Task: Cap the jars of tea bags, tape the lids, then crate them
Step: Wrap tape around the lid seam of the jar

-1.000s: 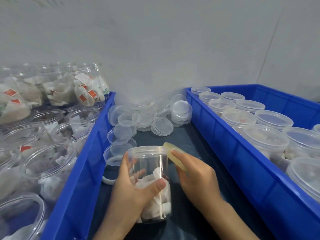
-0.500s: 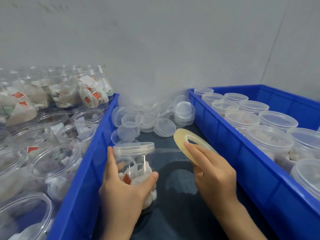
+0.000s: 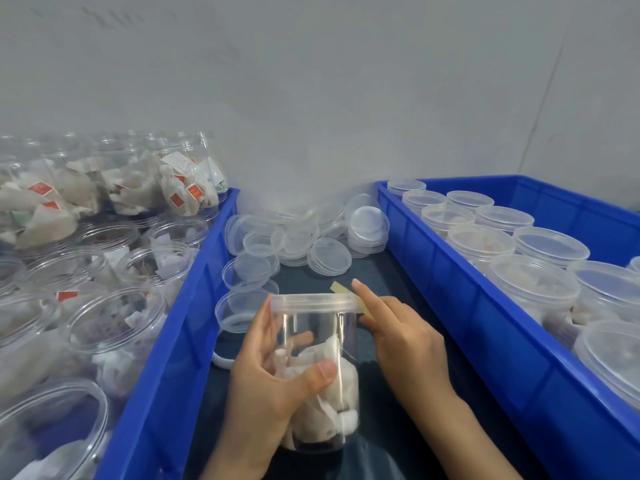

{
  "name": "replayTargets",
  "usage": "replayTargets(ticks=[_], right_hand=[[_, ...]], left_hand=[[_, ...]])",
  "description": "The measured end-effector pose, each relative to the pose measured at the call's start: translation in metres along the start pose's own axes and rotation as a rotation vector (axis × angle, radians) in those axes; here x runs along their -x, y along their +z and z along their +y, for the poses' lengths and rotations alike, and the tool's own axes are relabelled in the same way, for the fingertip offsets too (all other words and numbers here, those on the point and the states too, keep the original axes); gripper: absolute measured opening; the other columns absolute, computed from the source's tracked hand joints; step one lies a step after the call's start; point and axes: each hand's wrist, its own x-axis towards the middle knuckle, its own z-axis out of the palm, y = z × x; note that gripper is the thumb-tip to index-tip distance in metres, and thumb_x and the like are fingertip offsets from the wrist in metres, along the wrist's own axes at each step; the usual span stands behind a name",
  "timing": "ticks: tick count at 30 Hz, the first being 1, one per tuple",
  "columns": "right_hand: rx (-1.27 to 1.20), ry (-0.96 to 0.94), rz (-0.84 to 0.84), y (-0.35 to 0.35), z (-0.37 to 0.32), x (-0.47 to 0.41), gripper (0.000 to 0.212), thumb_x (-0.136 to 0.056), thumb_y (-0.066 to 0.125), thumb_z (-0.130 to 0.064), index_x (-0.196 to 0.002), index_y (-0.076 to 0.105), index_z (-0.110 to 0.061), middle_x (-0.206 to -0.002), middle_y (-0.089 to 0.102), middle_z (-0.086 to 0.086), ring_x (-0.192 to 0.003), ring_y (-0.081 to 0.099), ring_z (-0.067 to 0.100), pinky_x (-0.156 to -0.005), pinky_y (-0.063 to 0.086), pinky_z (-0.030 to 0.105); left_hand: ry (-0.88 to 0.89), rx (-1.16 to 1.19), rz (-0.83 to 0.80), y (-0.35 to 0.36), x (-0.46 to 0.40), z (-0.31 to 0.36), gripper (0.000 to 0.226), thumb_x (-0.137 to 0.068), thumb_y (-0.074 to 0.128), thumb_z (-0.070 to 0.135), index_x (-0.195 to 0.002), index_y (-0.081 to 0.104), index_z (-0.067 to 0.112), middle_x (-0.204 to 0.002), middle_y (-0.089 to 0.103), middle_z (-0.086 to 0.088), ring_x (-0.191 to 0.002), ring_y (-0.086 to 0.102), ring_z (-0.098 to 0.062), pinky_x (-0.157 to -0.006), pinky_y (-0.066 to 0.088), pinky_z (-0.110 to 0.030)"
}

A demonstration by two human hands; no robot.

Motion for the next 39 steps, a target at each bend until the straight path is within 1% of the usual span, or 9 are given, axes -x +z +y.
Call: replayTargets(ticks=[5, 10, 13, 16, 21, 25, 32, 36, 39], right_hand=[[-0.057, 0.081, -0.085, -0.003, -0.013, -0.001, 0.062, -0.069, 0.082, -0.006, -0.126, 0.062, -0.019, -0.081, 0.065, -0.004, -0.065, 0.062, 0.018, -0.047, 0.049, 0.031], [0.021, 0.147, -0.122, -0.007, -0.022, 0.001, 0.064, -0.089, 0.064, -0.026, -0.144, 0.033, -0.036, -0.117, 0.059, -0.010, -0.100, 0.058, 0.009, -0.074, 0.045, 0.025], [0.029, 0.202, -0.105, -0.010, -0.023, 0.002, 0.070, -0.068, 0.082, -0.005, -0.131, 0.056, -0.015, -0.093, 0.067, 0.003, -0.073, 0.065, 0.020, -0.052, 0.048, 0.030], [0.133, 0.154, 0.011, -0.006, -0.023, 0.003, 0.071, -0.049, 0.090, 0.002, -0.116, 0.067, -0.006, -0.075, 0.065, 0.003, -0.057, 0.063, 0.020, -0.042, 0.043, 0.024], [0.160, 0.133, 0.094, -0.001, -0.017, 0.000, 0.065, -0.055, 0.086, 0.006, -0.116, 0.067, -0.006, -0.069, 0.061, 0.005, -0.050, 0.057, 0.025, -0.036, 0.038, 0.025], [0.242, 0.149, 0.189, -0.005, -0.002, -0.004, 0.061, -0.061, 0.079, 0.014, -0.117, 0.065, -0.005, -0.078, 0.064, 0.012, -0.053, 0.056, 0.028, -0.039, 0.041, 0.029], [0.271, 0.158, 0.194, -0.006, 0.009, -0.007, 0.066, -0.058, 0.076, 0.020, -0.119, 0.064, -0.003, -0.080, 0.064, 0.013, -0.057, 0.057, 0.027, -0.042, 0.043, 0.029], [0.219, 0.159, 0.139, -0.002, 0.002, -0.007, 0.070, -0.054, 0.076, 0.020, -0.118, 0.066, -0.006, -0.078, 0.063, 0.010, -0.054, 0.056, 0.025, -0.039, 0.038, 0.027], [0.197, 0.161, 0.100, -0.001, -0.006, -0.006, 0.070, -0.052, 0.081, 0.014, -0.116, 0.067, -0.008, -0.075, 0.062, 0.007, -0.050, 0.055, 0.024, -0.039, 0.037, 0.026]], left_hand=[[-0.063, 0.150, -0.180, -0.003, -0.002, 0.003, 0.110, -0.040, 0.094, 0.037, -0.137, 0.045, 0.020, -0.133, 0.058, -0.004, -0.111, 0.062, -0.033, -0.096, 0.049, -0.051], [-0.100, 0.107, -0.294, 0.006, -0.007, 0.010, 0.082, -0.044, 0.088, 0.041, -0.121, 0.061, 0.026, -0.121, 0.065, 0.002, -0.108, 0.065, -0.018, -0.088, 0.052, -0.026], [-0.148, 0.158, -0.299, 0.012, -0.010, 0.006, 0.115, -0.021, 0.087, 0.066, -0.117, 0.053, 0.014, -0.097, 0.073, -0.004, -0.087, 0.071, -0.011, -0.070, 0.054, -0.019], [-0.099, 0.171, -0.270, 0.017, -0.005, 0.005, 0.113, -0.032, 0.086, 0.065, -0.128, 0.044, 0.022, -0.116, 0.069, 0.006, -0.105, 0.066, -0.015, -0.081, 0.053, -0.024], [0.041, 0.024, -0.049, 0.011, -0.001, 0.000, 0.094, -0.043, 0.090, 0.039, -0.128, 0.053, 0.025, -0.119, 0.067, 0.001, -0.105, 0.066, -0.020, -0.082, 0.054, -0.028], [0.073, -0.169, 0.159, -0.002, -0.005, -0.006, 0.110, -0.042, 0.095, 0.037, -0.139, 0.044, 0.030, -0.125, 0.061, 0.015, -0.106, 0.063, -0.006, -0.085, 0.050, -0.018], [0.008, -0.050, -0.015, 0.004, -0.001, 0.001, 0.108, -0.040, 0.086, 0.037, -0.139, 0.044, 0.025, -0.129, 0.061, 0.007, -0.109, 0.064, -0.018, -0.101, 0.046, -0.044], [0.009, 0.037, -0.146, 0.009, 0.001, 0.009, 0.110, -0.032, 0.092, 0.049, -0.131, 0.049, 0.027, -0.124, 0.065, 0.003, -0.106, 0.066, -0.020, -0.083, 0.054, -0.023], [0.033, 0.078, -0.214, 0.012, 0.000, 0.013, 0.087, -0.038, 0.091, 0.051, -0.118, 0.061, 0.036, -0.119, 0.067, 0.001, -0.107, 0.065, -0.021, -0.078, 0.052, -0.020]])
